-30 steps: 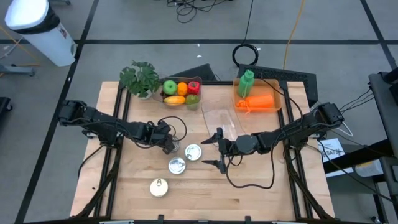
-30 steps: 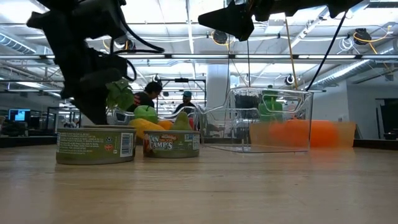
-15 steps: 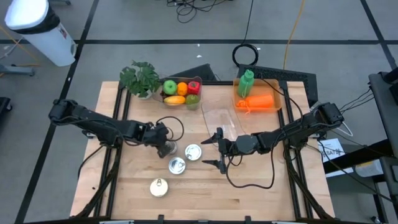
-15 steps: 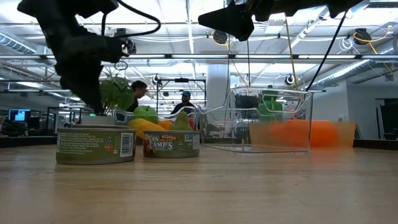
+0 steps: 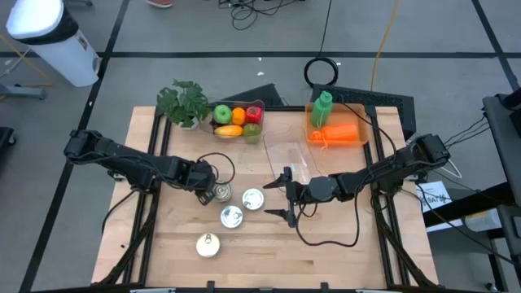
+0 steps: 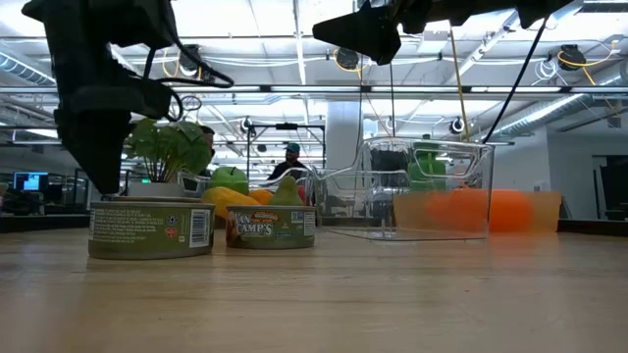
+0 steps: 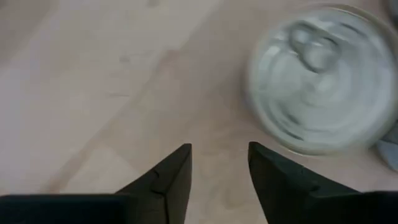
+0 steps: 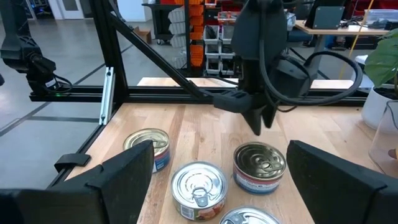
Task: Pick & Place Food Item
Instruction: Put the top blue tuna can into the bottom transparent bin
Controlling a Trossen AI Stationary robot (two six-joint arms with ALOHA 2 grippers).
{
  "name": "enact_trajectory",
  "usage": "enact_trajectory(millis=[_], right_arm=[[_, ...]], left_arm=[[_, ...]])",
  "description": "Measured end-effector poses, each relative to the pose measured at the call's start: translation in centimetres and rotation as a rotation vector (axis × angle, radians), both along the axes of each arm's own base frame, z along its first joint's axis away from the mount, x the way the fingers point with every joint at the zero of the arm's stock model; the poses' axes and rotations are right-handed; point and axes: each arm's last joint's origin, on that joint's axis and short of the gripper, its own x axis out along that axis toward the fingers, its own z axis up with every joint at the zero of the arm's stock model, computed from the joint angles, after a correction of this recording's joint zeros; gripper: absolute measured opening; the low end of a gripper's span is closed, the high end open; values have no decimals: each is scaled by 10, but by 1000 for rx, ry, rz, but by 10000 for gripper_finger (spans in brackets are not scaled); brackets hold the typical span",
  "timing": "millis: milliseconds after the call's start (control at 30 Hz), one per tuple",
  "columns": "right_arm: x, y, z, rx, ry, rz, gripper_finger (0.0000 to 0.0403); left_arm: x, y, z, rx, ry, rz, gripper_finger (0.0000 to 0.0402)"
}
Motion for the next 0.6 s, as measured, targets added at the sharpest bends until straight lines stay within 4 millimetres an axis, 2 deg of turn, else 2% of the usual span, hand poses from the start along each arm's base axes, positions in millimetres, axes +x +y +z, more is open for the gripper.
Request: enact_trajectory(millis=[167,600], right_arm=[[0,0,0,0,0,0,345],[0,0,0,1,0,0,345]], left_arm=[[-1,1,0,32,1,40,185],[4,1,1,31,-49,25,186]])
